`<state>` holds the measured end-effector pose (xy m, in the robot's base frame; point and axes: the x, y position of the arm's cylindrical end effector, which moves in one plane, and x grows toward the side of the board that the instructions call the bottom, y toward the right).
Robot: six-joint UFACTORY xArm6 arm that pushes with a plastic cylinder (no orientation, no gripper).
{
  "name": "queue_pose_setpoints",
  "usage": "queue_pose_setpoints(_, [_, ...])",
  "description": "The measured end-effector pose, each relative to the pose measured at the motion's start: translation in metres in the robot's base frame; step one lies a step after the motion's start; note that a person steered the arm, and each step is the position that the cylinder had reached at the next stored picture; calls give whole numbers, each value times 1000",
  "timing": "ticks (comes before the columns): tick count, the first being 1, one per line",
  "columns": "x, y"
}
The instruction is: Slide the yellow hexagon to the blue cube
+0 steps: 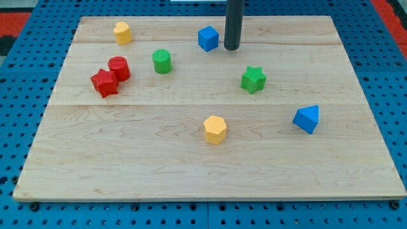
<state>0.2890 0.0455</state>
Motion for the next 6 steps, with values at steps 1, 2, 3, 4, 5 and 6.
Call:
queue_pose_setpoints(1, [1, -20])
queue_pose_setpoints(2, [-12, -34])
queue_pose_setpoints(3, [3, 9])
queue_pose_setpoints(4, [70, -16])
queue_pose_setpoints(5, [146, -54])
queue_pose_setpoints(6, [208, -81])
